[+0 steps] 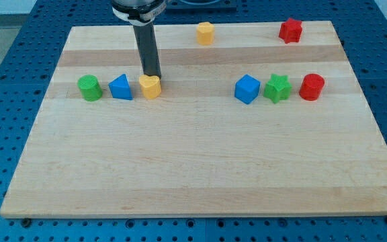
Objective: Slightly move the yellow hexagon to the bottom
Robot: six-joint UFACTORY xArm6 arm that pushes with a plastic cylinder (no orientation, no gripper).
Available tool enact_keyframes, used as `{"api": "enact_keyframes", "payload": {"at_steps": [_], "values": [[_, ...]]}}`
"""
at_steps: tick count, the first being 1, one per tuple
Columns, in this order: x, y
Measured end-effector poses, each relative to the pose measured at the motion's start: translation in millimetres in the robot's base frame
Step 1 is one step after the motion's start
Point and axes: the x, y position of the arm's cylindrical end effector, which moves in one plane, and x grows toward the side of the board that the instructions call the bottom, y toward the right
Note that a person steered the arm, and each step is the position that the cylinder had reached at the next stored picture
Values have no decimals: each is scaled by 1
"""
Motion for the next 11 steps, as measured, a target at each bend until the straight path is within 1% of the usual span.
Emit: {"api": "enact_keyframes", "payload": {"at_steps": [1, 2, 4, 5, 6, 9, 11], "values": [[-3, 0], [-34, 0], [-122, -16], [-160, -15], [-166, -1], [-165, 82], [-164, 120]]}}
